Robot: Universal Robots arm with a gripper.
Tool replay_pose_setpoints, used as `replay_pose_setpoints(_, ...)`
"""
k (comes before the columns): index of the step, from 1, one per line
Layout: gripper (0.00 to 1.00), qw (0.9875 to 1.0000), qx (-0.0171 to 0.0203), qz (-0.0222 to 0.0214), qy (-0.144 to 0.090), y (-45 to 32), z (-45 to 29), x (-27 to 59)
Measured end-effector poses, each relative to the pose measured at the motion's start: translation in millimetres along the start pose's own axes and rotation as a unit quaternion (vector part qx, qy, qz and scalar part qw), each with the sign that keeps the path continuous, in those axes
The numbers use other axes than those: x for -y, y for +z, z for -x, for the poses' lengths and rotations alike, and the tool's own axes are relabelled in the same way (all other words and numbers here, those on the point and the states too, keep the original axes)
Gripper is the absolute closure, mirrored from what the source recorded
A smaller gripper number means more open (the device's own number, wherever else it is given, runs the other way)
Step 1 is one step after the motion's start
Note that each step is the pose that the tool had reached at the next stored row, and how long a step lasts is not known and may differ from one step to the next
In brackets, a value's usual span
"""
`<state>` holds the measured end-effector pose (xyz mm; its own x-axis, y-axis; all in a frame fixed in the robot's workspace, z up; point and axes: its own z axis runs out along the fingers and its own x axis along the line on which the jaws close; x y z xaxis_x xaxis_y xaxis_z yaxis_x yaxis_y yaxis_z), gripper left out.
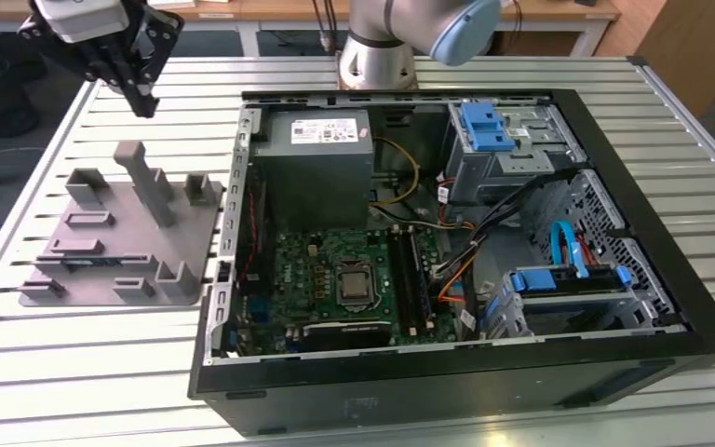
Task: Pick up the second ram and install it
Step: 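Reach for the second ram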
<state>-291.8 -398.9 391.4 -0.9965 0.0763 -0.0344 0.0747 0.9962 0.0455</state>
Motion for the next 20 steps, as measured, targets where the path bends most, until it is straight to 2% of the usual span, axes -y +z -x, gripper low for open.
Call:
replay_pose_setpoints(8, 0.9, 1.0, 0.0, 0.0, 0.0, -0.1, -17.1, 1.3)
replay_pose_setpoints(20, 0.9, 1.0, 0.0, -0.0001, 0.0, -0.3, -47.9, 3.7)
